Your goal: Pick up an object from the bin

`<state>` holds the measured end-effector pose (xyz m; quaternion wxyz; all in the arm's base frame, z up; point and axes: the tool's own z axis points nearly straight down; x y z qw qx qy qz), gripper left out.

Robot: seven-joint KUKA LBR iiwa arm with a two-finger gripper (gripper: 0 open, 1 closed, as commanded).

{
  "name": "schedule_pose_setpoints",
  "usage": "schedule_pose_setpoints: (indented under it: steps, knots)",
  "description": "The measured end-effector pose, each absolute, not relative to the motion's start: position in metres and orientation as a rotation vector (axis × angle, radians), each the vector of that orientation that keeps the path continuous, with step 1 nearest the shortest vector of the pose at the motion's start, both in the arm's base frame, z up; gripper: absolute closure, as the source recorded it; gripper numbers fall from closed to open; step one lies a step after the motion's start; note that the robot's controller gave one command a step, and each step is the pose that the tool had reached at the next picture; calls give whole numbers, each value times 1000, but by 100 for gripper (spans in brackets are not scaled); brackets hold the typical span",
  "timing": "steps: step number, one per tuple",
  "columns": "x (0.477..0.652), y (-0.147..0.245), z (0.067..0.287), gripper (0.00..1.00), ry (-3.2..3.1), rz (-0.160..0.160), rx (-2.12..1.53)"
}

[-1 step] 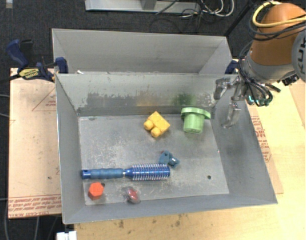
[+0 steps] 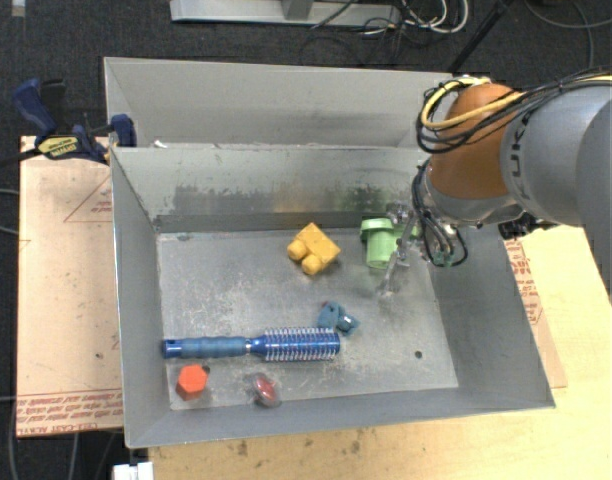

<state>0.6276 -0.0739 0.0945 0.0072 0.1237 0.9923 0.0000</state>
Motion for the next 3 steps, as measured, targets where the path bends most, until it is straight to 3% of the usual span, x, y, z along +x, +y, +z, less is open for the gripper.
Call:
schedule_pose_setpoints:
  steps: [1, 2, 3]
  knots:
    - [651, -72, 87, 0, 3085, 0, 412]
    - [652, -72, 89, 100, 3091, -3, 408]
    - [648, -71, 223, 100, 3108, 0, 357]
